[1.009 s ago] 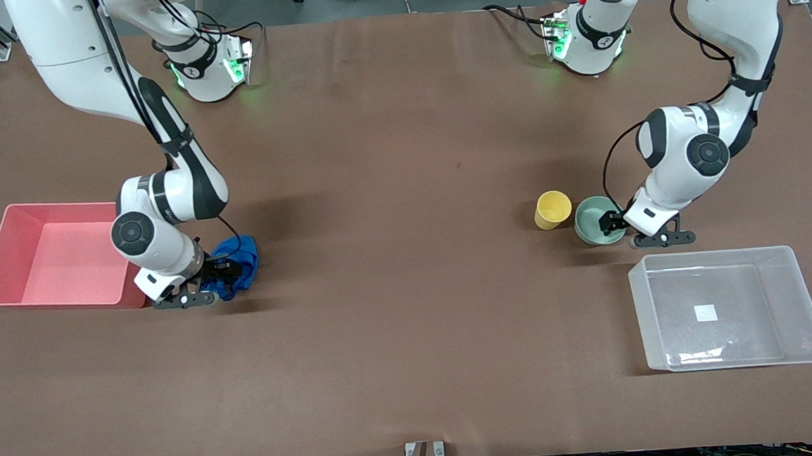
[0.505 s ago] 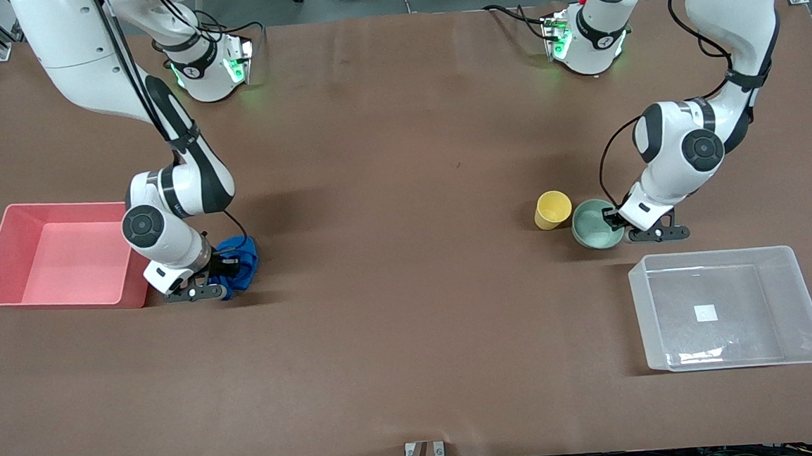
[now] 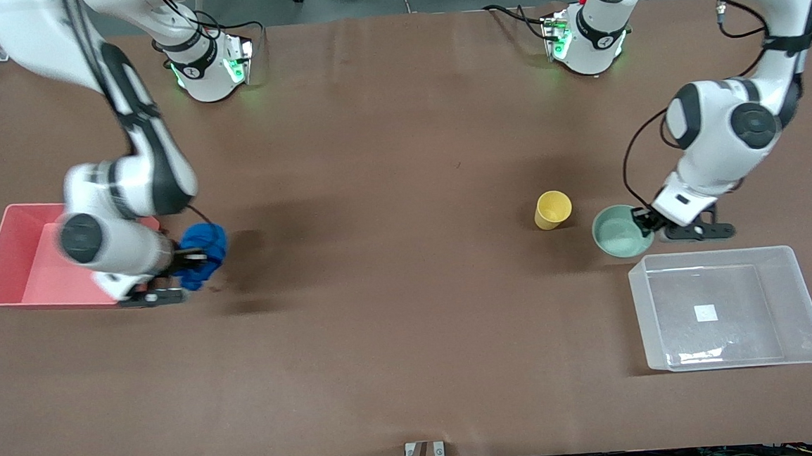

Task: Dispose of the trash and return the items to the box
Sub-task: 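Drop the cloth in the pink bin while the left gripper lowers the bowl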

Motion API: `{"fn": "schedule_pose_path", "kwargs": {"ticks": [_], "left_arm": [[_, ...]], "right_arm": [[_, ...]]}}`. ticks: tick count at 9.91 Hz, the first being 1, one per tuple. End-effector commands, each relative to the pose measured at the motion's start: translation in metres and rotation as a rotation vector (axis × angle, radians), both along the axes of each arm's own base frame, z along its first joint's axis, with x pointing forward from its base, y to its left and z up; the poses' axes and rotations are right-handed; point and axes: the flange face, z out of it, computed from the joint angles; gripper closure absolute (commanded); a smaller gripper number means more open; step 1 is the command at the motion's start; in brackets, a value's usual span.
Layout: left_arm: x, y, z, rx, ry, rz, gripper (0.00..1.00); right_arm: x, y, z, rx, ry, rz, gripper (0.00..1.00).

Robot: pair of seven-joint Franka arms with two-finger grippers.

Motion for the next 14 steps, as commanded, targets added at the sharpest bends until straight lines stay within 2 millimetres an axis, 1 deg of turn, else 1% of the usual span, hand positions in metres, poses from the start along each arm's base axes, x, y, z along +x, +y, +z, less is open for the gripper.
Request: {"fn": "schedule_pose_path", "kwargs": {"ticks": [1, 2, 3, 4, 5, 6, 7, 8, 9, 10, 11, 12, 13, 14], "left_arm": [[0.067, 0.022, 0.014, -0.029, 0.018, -0.004, 1.0], [0.095, 0.047, 0.016, -0.053, 0.015, -0.007, 1.0], [0.115, 0.072, 0.009, -0.054, 0.011, -0.054, 1.0], [0.127, 0.098, -0.007, -0.056, 0.003, -0.075, 1.0], [0.131, 0.116, -0.033, -0.067, 0.018, -0.099, 0.99], [0.136, 0.129, -0.053, -0.062, 0.02, -0.126, 0.99], [0.138, 0.136, -0.072, -0.055, 0.034, -0.124, 0.99], [0.139, 0.138, -0.085, -0.043, 0.024, -0.118, 0.98], [0.14, 0.139, -0.097, -0.031, 0.01, -0.114, 0.96], [0.14, 0.139, -0.107, -0.025, 0.01, -0.108, 0.9], [0.141, 0.139, -0.107, -0.021, 0.001, -0.107, 0.76], [0.142, 0.139, -0.099, -0.022, -0.009, -0.094, 0.57], [0.145, 0.134, -0.084, -0.016, -0.028, -0.104, 0.41], [0.147, 0.134, -0.045, -0.014, -0.071, -0.109, 0.19]], "right_arm": [[-0.007, -0.102, 0.047, 0.045, 0.016, 0.011, 0.99], [-0.015, -0.15, 0.043, 0.051, 0.025, 0.027, 0.99], [-0.025, -0.194, 0.04, 0.06, 0.019, 0.031, 0.99], [-0.032, -0.223, 0.026, 0.067, 0.024, 0.074, 0.99], [-0.038, -0.243, -0.001, 0.06, -0.005, 0.087, 0.99], [-0.042, -0.242, -0.035, 0.057, -0.009, 0.085, 0.98], [-0.044, -0.239, -0.059, 0.052, -0.017, 0.09, 0.97], [-0.047, -0.242, -0.087, 0.052, -0.011, 0.086, 0.94], [-0.051, -0.246, -0.108, 0.059, 0.012, 0.078, 0.9], [-0.051, -0.245, -0.114, 0.061, 0.017, 0.079, 0.77], [-0.049, -0.243, -0.118, 0.059, 0.011, 0.085, 0.25], [-0.048, -0.243, -0.116, 0.058, 0.009, 0.086, 0.0], [-0.047, -0.243, -0.108, 0.056, 0.003, 0.084, 0.0], [-0.044, -0.242, -0.071, 0.049, -0.027, 0.083, 0.0]]}}
